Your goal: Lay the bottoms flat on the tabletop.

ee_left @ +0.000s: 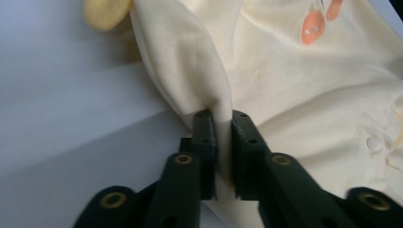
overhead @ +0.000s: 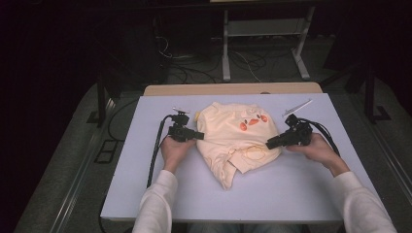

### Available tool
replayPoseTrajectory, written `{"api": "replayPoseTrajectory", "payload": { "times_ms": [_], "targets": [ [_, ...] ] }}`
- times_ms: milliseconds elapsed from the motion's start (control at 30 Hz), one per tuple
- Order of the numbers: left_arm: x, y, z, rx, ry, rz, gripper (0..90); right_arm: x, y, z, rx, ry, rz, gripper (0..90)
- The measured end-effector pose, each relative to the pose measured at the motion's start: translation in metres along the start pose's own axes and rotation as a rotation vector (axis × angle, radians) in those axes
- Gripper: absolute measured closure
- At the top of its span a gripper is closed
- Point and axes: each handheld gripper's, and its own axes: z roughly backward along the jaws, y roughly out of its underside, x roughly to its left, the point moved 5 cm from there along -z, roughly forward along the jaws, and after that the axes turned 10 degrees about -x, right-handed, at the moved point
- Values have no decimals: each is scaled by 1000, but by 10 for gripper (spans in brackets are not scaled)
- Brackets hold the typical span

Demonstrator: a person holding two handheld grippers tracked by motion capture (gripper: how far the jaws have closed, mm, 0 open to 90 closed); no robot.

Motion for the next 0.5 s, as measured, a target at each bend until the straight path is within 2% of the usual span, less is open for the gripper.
{"api": "replayPoseTrajectory", "payload": {
  "times_ms": [100,167,200,267,333,467,500],
  "targets": [
    [-2,-13,7,-77,-28,-34,610,-7,-10,2,-93,73,-11,508],
    [-6,-21,8,-128,-10,-76,559,-15,-14,-1,-136,151,-17,459],
    [-7,-24,5,-130,-4,-99,539,-18,-17,-4,-149,169,-25,449],
    [-12,-29,-4,-128,16,-142,528,-26,-22,-12,-172,222,-37,437],
    [-16,-34,-16,-110,18,-194,528,-31,-27,-21,-175,258,-41,438],
    [-18,-36,-45,-24,-24,-302,492,-44,-38,-36,-176,341,-33,438],
    [-18,-36,-51,-6,-46,-322,482,-46,-40,-39,-184,346,-36,437]
  ]
}}
